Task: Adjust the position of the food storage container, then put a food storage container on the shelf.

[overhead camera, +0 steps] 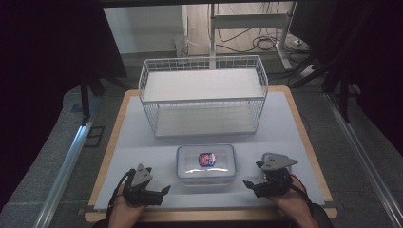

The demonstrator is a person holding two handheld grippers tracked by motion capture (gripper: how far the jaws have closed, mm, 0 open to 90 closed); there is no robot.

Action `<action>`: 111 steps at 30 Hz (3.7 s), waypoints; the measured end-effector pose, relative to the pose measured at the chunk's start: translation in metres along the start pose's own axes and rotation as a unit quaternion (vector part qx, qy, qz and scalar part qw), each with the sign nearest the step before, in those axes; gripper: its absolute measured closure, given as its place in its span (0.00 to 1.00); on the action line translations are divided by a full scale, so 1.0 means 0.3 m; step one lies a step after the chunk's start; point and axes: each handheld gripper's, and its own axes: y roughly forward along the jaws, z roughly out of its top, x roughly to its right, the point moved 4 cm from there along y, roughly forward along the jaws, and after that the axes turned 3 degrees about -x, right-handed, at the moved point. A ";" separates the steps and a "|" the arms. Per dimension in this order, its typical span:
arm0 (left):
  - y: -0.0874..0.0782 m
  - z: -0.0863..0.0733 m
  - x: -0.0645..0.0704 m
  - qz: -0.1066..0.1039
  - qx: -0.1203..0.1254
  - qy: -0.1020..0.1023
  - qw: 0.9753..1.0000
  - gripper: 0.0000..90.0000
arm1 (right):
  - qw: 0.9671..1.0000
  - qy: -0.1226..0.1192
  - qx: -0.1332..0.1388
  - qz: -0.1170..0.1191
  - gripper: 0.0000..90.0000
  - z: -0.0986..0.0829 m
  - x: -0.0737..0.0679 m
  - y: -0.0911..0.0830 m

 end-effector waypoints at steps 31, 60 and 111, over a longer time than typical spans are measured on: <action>0.012 0.077 -0.022 -0.061 -0.008 -0.079 0.995 0.19 | 0.994 0.088 0.004 0.062 0.35 0.073 0.019 -0.017; 0.196 0.217 -0.063 -0.261 -0.055 -0.174 0.948 0.19 | 0.949 0.231 -0.082 0.196 0.19 0.180 0.066 0.204; 0.077 0.132 -0.008 -0.246 0.017 -0.171 0.954 0.48 | 0.947 0.228 -0.011 0.225 0.57 0.114 0.035 0.080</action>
